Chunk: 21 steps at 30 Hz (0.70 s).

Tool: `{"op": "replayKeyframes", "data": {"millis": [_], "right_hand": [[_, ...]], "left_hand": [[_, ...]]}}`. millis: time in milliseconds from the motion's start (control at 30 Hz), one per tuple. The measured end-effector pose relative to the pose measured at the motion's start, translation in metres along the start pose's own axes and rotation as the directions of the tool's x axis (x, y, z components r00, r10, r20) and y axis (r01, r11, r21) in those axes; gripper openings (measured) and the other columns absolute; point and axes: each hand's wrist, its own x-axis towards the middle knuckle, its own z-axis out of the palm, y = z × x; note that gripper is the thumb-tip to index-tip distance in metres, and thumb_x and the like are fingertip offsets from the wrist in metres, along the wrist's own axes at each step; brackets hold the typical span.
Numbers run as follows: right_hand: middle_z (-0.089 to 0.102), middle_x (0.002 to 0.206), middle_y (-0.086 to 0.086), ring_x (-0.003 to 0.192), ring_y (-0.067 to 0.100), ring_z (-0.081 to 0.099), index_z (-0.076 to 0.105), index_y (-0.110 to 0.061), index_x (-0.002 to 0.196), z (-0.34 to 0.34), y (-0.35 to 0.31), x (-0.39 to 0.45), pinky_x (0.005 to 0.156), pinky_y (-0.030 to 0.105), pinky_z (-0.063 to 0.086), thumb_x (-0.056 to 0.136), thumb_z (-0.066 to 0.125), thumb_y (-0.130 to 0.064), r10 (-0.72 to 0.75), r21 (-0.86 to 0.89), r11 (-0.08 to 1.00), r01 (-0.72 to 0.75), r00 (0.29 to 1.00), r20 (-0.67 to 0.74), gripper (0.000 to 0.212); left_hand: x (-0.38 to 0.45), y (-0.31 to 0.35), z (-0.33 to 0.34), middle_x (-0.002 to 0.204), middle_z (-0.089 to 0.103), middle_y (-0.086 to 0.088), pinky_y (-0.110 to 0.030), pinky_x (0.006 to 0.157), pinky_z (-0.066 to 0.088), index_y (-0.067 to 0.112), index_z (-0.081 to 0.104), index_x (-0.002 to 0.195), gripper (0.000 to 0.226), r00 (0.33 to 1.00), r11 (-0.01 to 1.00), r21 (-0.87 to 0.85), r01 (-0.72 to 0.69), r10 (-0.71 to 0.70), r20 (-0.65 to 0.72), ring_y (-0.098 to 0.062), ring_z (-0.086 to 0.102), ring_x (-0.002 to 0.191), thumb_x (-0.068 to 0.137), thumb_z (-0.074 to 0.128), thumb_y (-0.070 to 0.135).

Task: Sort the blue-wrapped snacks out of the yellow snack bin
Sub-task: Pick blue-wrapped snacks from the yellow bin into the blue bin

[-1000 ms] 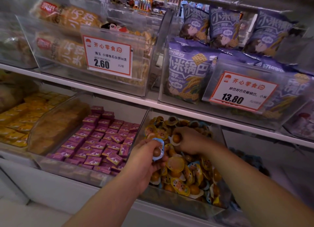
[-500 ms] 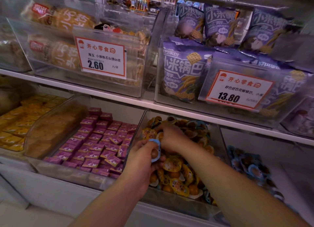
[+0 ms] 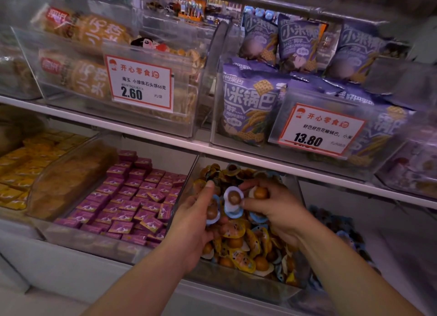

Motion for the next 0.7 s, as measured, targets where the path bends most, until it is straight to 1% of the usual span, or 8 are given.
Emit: {"op": "replayKeyframes", "data": {"millis": [67,133,233,367,467,567,633,700], "right_hand": [[0.074,0.095,0.005,0.087,0.019,0.070,0.074,-0.019,0.096,0.005,0.001,-0.008,0.072,0.030,0.057,0.076,0.078,0.002,-0.016,-0.034,0.999,0.017,0.999,0.031,0.029],[0.075,0.097,0.004,0.090,0.018,0.072,0.074,-0.022,0.098,0.008,0.001,-0.011,0.076,0.031,0.060,0.076,0.080,-0.001,-0.032,-0.080,0.996,0.038,0.997,0.075,0.031],[0.074,0.103,0.002,0.095,0.016,0.071,0.072,-0.025,0.106,0.011,0.002,-0.011,0.080,0.028,0.059,0.078,0.082,-0.011,-0.001,-0.102,0.995,0.007,0.999,0.051,0.032],[0.067,0.113,0.003,0.093,0.016,0.065,0.059,-0.024,0.131,-0.001,-0.002,-0.006,0.080,0.033,0.055,0.083,0.076,-0.014,0.037,-0.164,0.985,-0.058,0.991,-0.131,0.051],[0.059,0.130,0.011,0.106,0.023,0.060,0.036,-0.019,0.149,-0.014,-0.010,-0.005,0.087,0.027,0.049,0.088,0.068,-0.014,-0.070,-0.632,0.774,0.016,0.996,-0.060,0.069],[0.052,0.140,0.010,0.115,0.024,0.058,0.024,-0.026,0.156,-0.021,-0.012,-0.009,0.084,0.018,0.041,0.092,0.062,-0.015,-0.098,-0.825,0.565,0.031,0.995,-0.030,0.076],[0.063,0.130,0.006,0.109,0.018,0.062,0.044,-0.030,0.147,-0.021,-0.012,-0.013,0.080,0.008,0.040,0.092,0.058,-0.008,-0.185,-0.795,0.599,0.097,0.983,-0.019,0.061],[0.073,0.103,0.002,0.086,0.014,0.068,0.064,-0.034,0.120,-0.013,-0.012,-0.020,0.073,0.010,0.050,0.095,0.054,-0.006,-0.194,-0.602,0.791,0.105,0.977,-0.084,0.039]], "left_hand": [[-0.002,0.000,0.002,0.106,0.073,-0.015,-0.036,0.066,0.058,0.011,0.065,0.117,0.056,0.996,0.997,0.072,0.029,-0.035,0.076,-0.028,0.074,0.086,0.078,0.072,0.051],[-0.004,-0.002,0.003,0.109,0.072,-0.016,-0.036,0.069,0.059,0.009,0.065,0.116,0.050,0.994,0.992,0.123,0.040,-0.052,0.099,-0.029,0.074,0.090,0.079,0.074,0.042],[-0.002,0.000,0.002,0.103,0.072,-0.017,-0.031,0.057,0.056,0.007,0.067,0.110,0.021,0.998,0.998,0.043,0.038,-0.040,0.050,-0.023,0.074,0.076,0.092,0.067,0.017],[0.001,0.004,-0.003,0.090,0.069,-0.018,-0.024,0.043,0.044,0.006,0.064,0.107,0.014,0.996,0.995,-0.061,0.079,-0.076,0.052,-0.021,0.066,0.063,0.094,0.059,0.010],[0.001,0.002,-0.004,0.093,0.069,-0.015,-0.025,0.043,0.044,0.003,0.063,0.111,0.018,0.993,0.995,-0.035,0.097,-0.095,0.072,-0.020,0.068,0.065,0.095,0.058,0.010],[0.001,0.001,-0.002,0.107,0.063,-0.017,-0.025,0.045,0.045,0.002,0.061,0.118,0.025,0.991,0.993,-0.028,0.114,-0.112,0.075,-0.022,0.066,0.073,0.096,0.056,0.011],[0.000,0.001,0.000,0.103,0.064,-0.018,-0.026,0.047,0.045,0.001,0.060,0.119,0.026,0.993,0.995,-0.014,0.095,-0.093,0.071,-0.023,0.064,0.073,0.096,0.057,0.012],[-0.003,0.001,0.004,0.095,0.068,-0.018,-0.027,0.047,0.045,0.003,0.062,0.116,0.024,0.996,0.998,-0.016,0.059,-0.058,0.065,-0.023,0.064,0.069,0.096,0.059,0.014]]}}
